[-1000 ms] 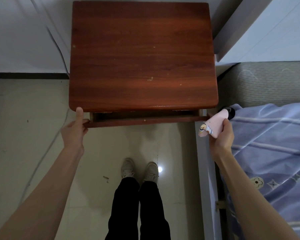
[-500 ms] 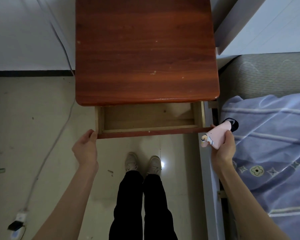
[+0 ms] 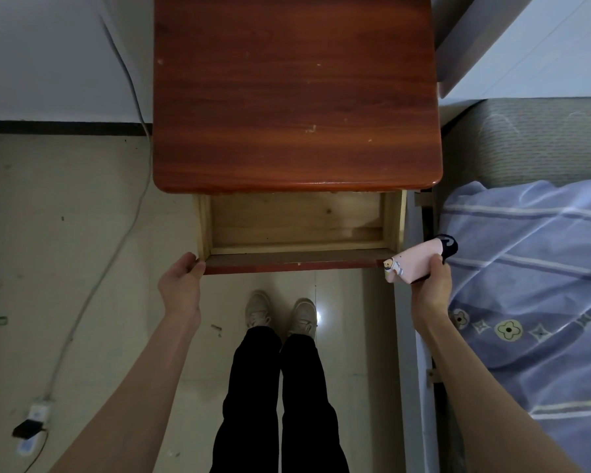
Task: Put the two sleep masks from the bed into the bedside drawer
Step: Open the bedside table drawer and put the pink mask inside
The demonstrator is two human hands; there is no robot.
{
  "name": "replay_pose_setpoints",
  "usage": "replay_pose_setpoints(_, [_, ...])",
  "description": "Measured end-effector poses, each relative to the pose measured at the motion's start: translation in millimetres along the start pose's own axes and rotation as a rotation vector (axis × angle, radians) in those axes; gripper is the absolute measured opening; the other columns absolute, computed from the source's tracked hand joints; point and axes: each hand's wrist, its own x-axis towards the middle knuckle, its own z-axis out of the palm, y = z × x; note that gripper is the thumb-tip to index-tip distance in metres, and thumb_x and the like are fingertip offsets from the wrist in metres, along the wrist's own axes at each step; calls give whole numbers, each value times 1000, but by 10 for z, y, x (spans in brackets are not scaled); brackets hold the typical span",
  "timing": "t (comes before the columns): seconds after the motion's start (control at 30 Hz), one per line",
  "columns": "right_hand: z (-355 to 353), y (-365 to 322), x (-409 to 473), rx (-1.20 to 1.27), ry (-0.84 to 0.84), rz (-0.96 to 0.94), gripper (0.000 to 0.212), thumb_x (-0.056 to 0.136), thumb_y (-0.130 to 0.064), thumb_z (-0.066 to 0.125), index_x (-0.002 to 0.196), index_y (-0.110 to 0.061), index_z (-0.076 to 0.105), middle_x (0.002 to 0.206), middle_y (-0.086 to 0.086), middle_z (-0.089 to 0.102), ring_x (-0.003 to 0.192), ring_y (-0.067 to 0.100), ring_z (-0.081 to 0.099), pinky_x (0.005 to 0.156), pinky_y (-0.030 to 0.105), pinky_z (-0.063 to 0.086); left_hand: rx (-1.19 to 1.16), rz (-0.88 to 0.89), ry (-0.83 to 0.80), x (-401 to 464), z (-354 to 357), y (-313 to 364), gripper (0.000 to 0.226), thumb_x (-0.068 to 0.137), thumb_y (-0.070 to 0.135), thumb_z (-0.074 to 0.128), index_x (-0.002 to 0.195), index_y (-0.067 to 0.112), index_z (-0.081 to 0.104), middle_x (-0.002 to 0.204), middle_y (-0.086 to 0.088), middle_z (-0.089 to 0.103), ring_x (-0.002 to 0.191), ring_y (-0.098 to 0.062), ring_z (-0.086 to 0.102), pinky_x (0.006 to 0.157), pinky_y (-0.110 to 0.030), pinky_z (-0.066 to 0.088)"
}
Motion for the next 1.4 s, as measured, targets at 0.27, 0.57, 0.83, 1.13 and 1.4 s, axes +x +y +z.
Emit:
replay_pose_setpoints(0.27, [55,141,100,-46,10,21,17,95,-22,34,108,-16,42,114,7,51,108,19,48,105,37,35,136,-22,-98,132,29,-42,48,82,2,59,128,-2,44,135,-17,50,122,-26,48,112,-39,32])
replay_pose_setpoints(0.57, [139,201,101,-161,31,-28,30,95,-27,33,118,-10,44,112,7,51,103,17,48,90,30,35,255,82,-75,167,83,-30,38,86,8,56,124,5,52,131,-13,55,112,-14,51,99,-23,35])
replay_pose_setpoints(0.83, [485,58,-234,-408,-48,-324,16,94,-30,39,96,-16,47,106,17,55,95,26,54,76,36,49,405,192,-148,107,87,188,44,88,9,52,131,10,46,134,-13,52,118,-18,51,107,-33,36])
replay_pose_setpoints(1.13, [1709,364,-380,-738,-631,-251,19,92,-24,48,92,-8,57,83,11,59,76,25,55,61,30,42,363,235,-262,170,39,143,46,89,-4,41,132,11,44,120,4,51,101,-6,52,63,7,37])
replay_pose_setpoints(1.4, [2539,770,-528,-790,-677,-374,16,84,-26,59,91,-14,67,82,10,69,83,28,61,68,27,43,335,232,-331,292,-41,85,48,90,-6,38,135,9,39,139,-9,47,119,-18,51,93,-10,41])
